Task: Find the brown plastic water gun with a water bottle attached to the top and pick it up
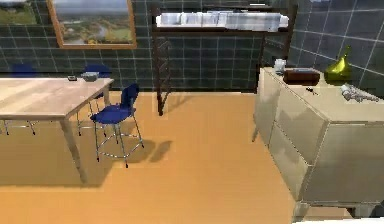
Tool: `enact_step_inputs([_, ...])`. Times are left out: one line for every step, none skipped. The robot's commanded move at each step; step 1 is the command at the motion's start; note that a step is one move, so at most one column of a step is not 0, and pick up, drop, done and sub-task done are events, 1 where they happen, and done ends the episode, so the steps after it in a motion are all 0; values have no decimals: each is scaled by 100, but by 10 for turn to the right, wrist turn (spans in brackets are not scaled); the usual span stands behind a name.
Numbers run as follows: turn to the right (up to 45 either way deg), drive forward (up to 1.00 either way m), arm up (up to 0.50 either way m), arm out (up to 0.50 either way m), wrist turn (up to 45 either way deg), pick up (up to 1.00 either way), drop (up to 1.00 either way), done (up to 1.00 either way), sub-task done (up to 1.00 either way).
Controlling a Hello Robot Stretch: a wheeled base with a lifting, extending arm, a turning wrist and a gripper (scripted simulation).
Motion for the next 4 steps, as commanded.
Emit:
enact_step_inputs([90, 0, 0, 0, 0, 0, 0, 0, 0])
enact_step_inputs([0, 35, 0, 0, 0, 0, 0, 0, 0])
enact_step_inputs([30, 0, 0, 0, 0, 0, 0, 0, 0])
enact_step_inputs([0, 45, 0, 0, 0, 0, 0, 0, 0])
